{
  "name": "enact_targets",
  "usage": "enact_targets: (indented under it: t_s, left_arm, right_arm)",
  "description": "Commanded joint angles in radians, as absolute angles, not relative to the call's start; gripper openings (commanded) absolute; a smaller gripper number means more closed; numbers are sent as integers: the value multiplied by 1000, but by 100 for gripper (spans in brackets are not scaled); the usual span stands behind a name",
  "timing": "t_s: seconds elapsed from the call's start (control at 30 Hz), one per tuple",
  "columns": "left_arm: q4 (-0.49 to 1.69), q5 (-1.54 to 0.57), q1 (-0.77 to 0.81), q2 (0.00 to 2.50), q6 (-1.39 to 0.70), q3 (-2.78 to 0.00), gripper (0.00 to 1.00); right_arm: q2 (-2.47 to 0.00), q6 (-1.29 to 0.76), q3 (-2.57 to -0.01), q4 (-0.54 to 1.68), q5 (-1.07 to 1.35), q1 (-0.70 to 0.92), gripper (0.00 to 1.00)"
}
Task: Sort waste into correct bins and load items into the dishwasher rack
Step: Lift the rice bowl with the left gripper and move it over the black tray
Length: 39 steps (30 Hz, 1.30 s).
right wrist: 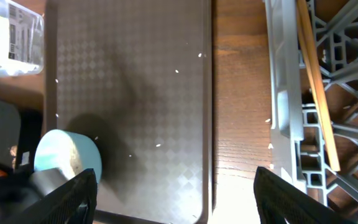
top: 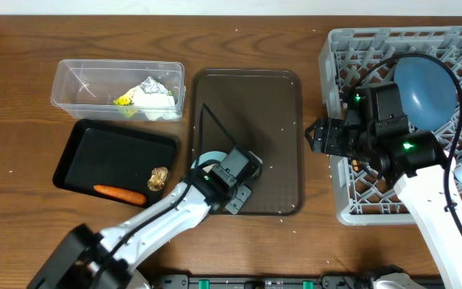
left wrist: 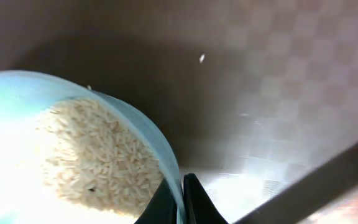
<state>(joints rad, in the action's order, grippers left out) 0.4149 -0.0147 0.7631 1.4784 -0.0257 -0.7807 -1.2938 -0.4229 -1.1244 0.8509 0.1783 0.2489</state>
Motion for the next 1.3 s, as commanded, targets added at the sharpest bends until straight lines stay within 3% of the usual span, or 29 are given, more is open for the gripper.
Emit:
enact_targets:
  t_s: [0.0, 0.4, 0.63, 0.97, 1.27]
  left_arm:
    - [417, -16, 764, 1404, -31, -794, 6]
    - [453, -26, 764, 1466, -40, -786, 6]
    - [484, -58, 719, 1294, -145, -842, 6]
    - [558, -332, 340, 1102, -205, -842, 6]
    - [503, -823, -162, 1139, -204, -804, 6]
  right_arm:
    - [-1289, -402, -1129, 857, 145, 239, 74]
    - [-1289, -402, -1129, 861, 145, 239, 75]
    - [-1289, -390, -1129, 868, 131, 239, 76]
    - [-1289, -390, -1129, 875, 131, 239, 77]
    - [-1289, -387, -1129, 875, 131, 239, 78]
